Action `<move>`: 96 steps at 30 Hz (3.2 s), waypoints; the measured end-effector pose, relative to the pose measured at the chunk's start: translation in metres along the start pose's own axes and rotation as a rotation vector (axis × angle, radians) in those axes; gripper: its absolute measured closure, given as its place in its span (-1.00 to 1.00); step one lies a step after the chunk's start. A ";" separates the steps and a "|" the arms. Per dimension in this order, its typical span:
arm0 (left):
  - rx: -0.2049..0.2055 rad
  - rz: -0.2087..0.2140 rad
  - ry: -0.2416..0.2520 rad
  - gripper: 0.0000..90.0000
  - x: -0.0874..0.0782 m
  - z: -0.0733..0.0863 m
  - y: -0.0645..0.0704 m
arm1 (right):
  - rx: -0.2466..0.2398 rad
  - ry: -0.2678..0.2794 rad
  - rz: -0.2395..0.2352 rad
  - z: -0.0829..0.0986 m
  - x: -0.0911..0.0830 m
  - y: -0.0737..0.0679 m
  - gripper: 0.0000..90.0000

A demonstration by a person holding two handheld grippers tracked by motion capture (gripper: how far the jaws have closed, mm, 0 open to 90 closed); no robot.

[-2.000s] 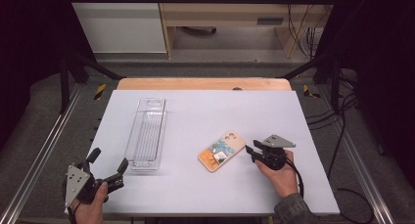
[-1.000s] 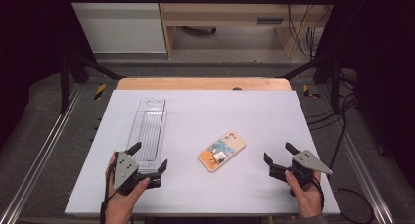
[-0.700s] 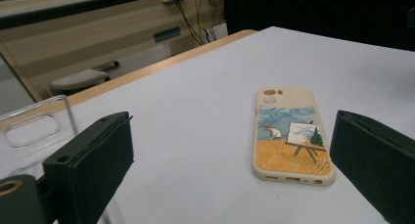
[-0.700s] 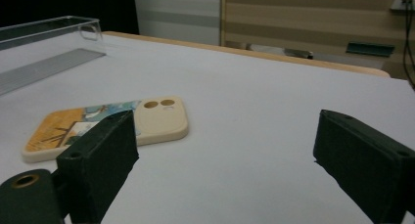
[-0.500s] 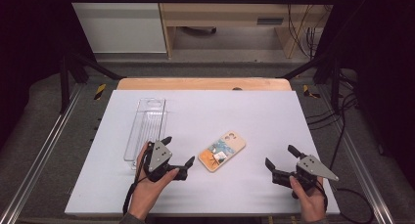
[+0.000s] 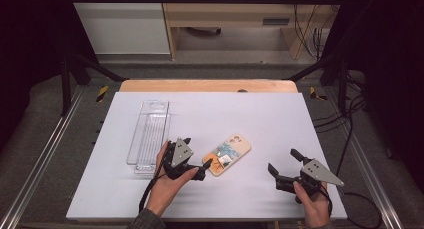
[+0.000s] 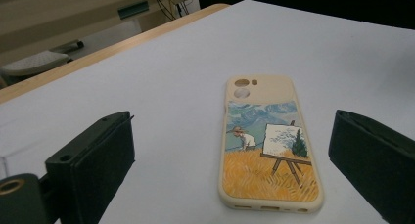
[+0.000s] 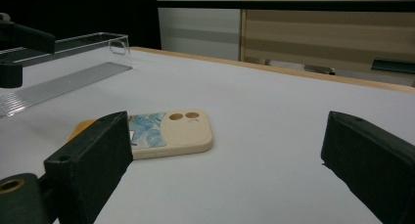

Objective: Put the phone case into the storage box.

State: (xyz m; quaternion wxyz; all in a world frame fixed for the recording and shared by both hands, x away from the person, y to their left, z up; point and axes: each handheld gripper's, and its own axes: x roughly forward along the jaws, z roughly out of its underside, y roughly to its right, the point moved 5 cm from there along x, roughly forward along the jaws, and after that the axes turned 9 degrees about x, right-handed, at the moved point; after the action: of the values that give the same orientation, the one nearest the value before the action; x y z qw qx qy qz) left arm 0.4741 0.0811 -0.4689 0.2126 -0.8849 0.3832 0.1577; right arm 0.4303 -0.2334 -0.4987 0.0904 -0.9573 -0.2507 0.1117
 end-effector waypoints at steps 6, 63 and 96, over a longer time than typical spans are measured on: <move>-0.017 0.026 -0.006 -0.94 0.009 -0.003 -0.001 | 0.012 -0.006 0.000 0.001 0.001 0.000 -0.90; 0.021 0.192 -0.256 -0.93 0.059 0.007 0.023 | 0.013 -0.018 -0.021 0.004 0.003 -0.003 -0.93; 0.015 0.223 -0.368 -0.88 0.077 0.024 0.030 | 0.014 -0.028 -0.040 0.006 0.004 -0.006 -0.93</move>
State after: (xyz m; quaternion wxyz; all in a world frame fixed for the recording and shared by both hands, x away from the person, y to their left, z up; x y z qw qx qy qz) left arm 0.4994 0.0271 -0.5316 0.2667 -0.7918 0.4346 0.3362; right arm 0.4298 -0.2256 -0.5035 0.0957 -0.9498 -0.2703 0.1252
